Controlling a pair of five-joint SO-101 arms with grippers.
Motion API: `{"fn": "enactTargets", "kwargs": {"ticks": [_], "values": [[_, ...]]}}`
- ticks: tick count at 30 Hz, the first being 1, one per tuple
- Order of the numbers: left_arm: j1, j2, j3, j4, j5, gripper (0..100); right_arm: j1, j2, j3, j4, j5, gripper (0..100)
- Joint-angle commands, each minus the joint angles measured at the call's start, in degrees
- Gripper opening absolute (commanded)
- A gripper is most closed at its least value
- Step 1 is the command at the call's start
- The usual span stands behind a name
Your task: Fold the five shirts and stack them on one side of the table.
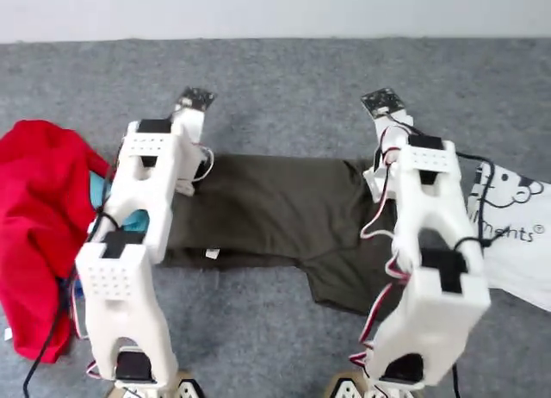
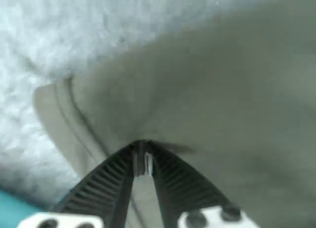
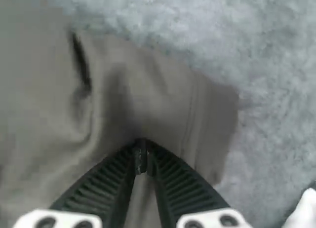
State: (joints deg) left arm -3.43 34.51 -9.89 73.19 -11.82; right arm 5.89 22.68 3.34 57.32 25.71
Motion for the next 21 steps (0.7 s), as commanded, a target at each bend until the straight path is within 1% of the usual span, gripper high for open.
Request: {"fn": "enactTargets", "kwargs": {"ticks": [1,4,7,14,18,21], "values": [[-4.31,-0.18,-2.24,2.9,0.18,2,4.62,4.44,-9.32,4.0,-0.62,1.0],[-5.45,-0.7,-2.24,4.84,-1.14,2,6.29,7.96,-15.56,9.8,-0.62,1.0],[-4.22,-2.46,-3.12,7.65,-1.67,2,6.11,8.84,-20.22,14.64,-0.62,1.0],[-0.44,-14.42,-3.12,9.67,-1.32,2,2.77,8.75,-29.89,25.1,-0.62,1.0],[1.14,-16.88,-3.03,6.33,-1.32,2,1.36,9.27,-34.73,25.8,-0.7,1.0],[1.41,-13.27,-3.03,2.37,-1.23,2,1.01,10.07,-35.08,21.05,-3.78,1.0]]}}
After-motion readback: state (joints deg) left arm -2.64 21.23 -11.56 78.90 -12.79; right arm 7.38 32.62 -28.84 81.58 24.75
